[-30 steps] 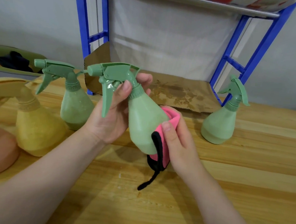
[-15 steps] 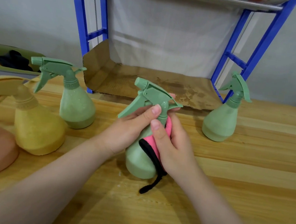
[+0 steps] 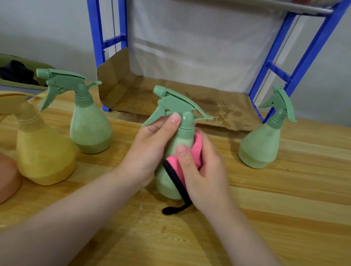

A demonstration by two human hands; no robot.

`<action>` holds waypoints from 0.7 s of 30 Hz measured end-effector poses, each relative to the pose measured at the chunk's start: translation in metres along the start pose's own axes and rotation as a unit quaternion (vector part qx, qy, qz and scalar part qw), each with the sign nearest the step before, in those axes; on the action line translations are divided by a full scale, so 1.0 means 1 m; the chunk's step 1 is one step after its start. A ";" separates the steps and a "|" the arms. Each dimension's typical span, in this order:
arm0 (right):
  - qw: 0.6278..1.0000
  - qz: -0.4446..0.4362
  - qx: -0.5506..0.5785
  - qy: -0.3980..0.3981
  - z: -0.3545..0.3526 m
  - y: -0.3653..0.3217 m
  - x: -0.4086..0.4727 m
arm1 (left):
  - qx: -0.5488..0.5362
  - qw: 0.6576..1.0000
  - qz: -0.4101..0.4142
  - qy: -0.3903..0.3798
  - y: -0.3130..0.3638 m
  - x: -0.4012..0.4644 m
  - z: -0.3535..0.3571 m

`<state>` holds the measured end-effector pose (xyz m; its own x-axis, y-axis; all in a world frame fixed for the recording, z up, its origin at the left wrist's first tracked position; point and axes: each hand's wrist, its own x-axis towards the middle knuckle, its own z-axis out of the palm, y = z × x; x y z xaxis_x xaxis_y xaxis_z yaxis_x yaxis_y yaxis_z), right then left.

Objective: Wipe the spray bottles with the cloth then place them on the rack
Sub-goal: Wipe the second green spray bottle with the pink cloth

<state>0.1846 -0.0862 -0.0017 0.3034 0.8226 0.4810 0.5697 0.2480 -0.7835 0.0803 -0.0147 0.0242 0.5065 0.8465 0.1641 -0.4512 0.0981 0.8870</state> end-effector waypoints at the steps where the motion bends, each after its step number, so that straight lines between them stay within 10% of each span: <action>1: 1.000 -0.009 -0.003 -0.022 -0.002 0.000 0.001 | -0.021 1.000 0.003 0.005 0.002 0.002 -0.001; 7: 0.989 0.009 0.030 -0.144 -0.015 0.002 0.002 | -0.109 0.993 -0.015 0.046 0.008 0.011 -0.009; 21: 0.996 -0.021 0.084 0.012 -0.002 0.011 0.008 | -0.040 0.999 -0.013 -0.013 0.009 0.010 -0.012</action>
<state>0.1947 -0.0779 -0.0057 0.3016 0.7982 0.5215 0.4466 0.3650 -0.8169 0.0724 0.0006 0.0290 0.5375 0.8293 0.1528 -0.4941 0.1629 0.8540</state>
